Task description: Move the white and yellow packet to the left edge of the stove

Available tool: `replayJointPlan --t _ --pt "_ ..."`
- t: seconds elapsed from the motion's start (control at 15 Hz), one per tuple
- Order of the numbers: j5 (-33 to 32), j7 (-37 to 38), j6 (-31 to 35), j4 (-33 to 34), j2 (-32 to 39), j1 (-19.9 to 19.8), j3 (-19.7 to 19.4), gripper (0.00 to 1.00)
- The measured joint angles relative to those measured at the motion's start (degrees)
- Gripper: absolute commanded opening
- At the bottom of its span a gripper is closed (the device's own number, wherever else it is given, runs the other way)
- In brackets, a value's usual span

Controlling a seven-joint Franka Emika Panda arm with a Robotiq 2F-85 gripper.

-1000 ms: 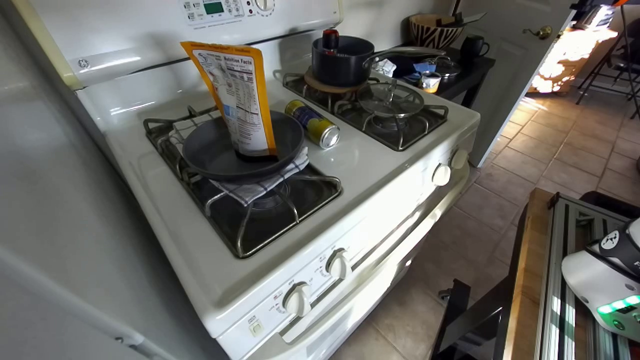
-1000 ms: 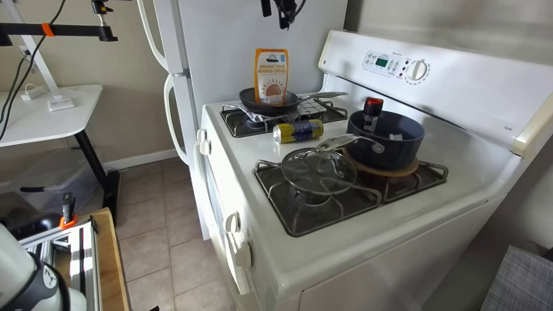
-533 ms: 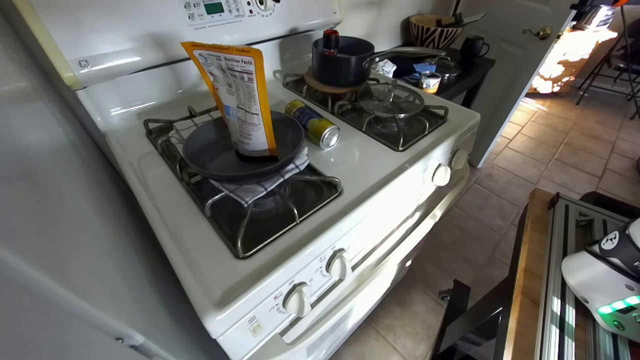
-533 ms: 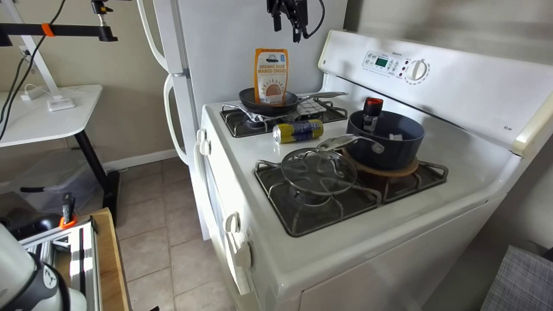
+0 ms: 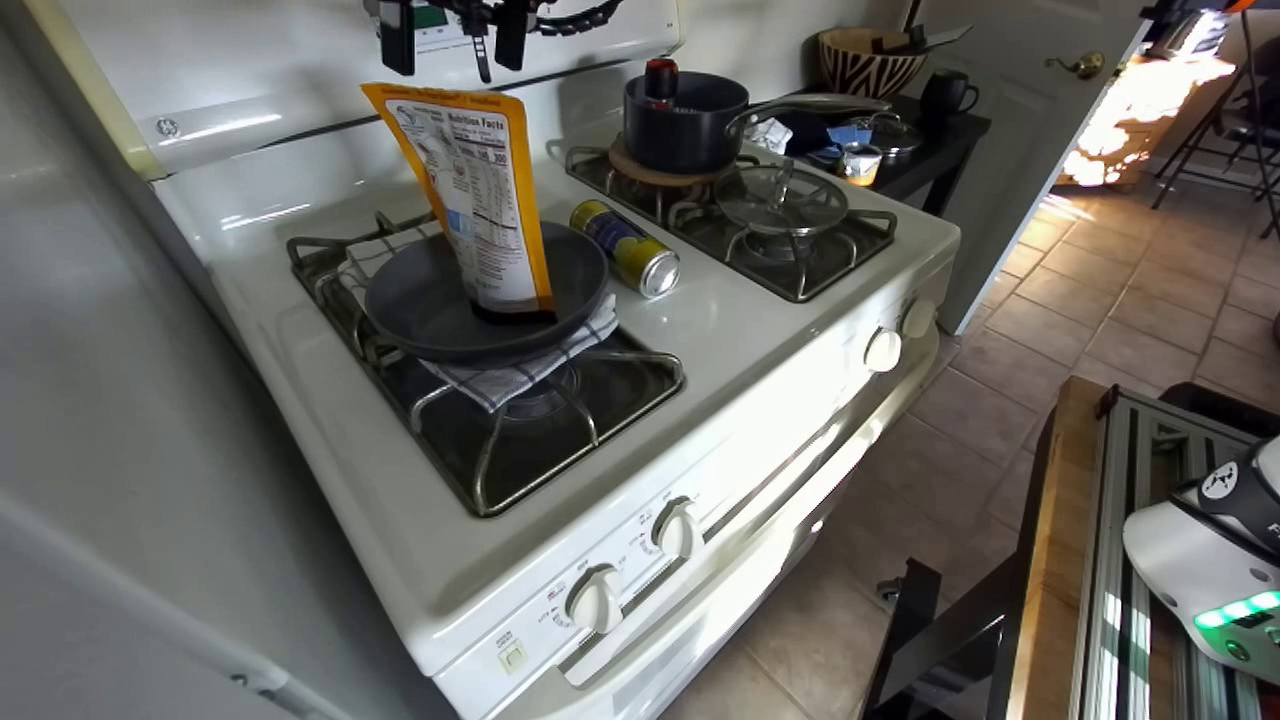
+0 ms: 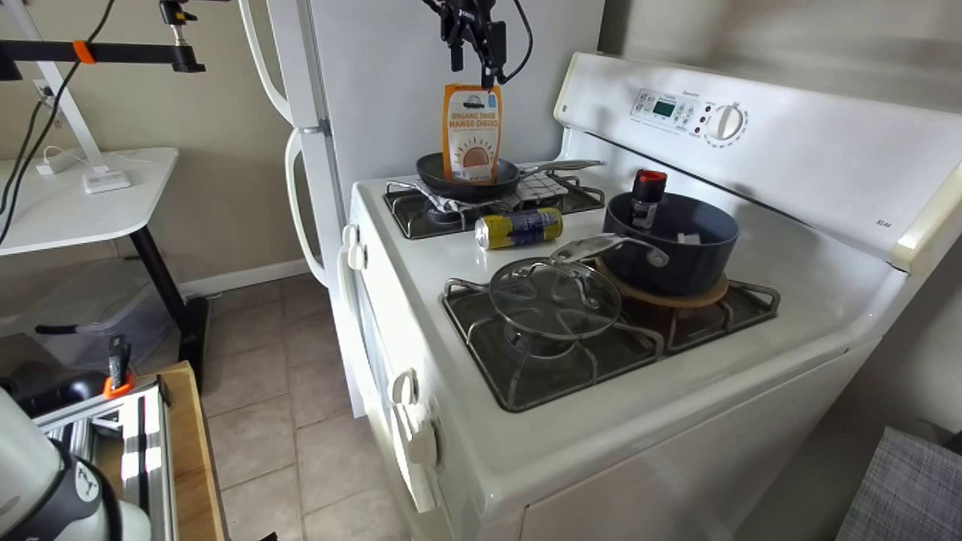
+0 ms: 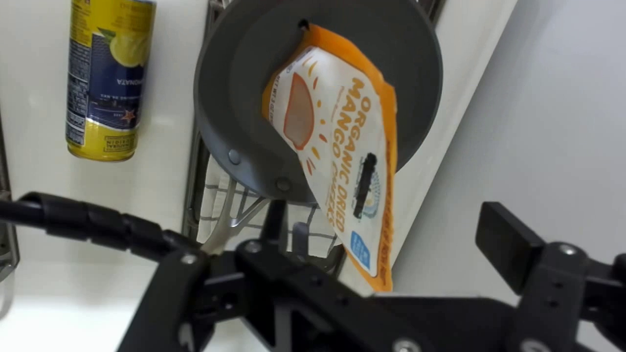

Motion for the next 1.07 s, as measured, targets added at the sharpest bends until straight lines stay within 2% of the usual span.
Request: replayJointPlan --t 0.13,0.2,0.27,0.33,0.47,0.8,1.07 --pt "0.0 0.1 -0.1 0.0 0.3 0.2 0.0 0.85" --pt "0.0 0.1 0.0 0.0 0.6 0.2 0.0 0.70" --pt "0.0 0.1 0.0 0.0 0.9 0.2 0.0 0.60" --pt "0.0 0.1 0.0 0.1 1.2 0.3 0.0 0.59" --pt "0.0 0.1 0.0 0.5 2.2 0.4 0.0 0.40" --pt "-0.6 0.1 0.0 2.2 4.8 1.1 -0.1 0.01" --pt "-1.1 0.1 0.0 3.3 5.4 1.3 -0.2 0.00"
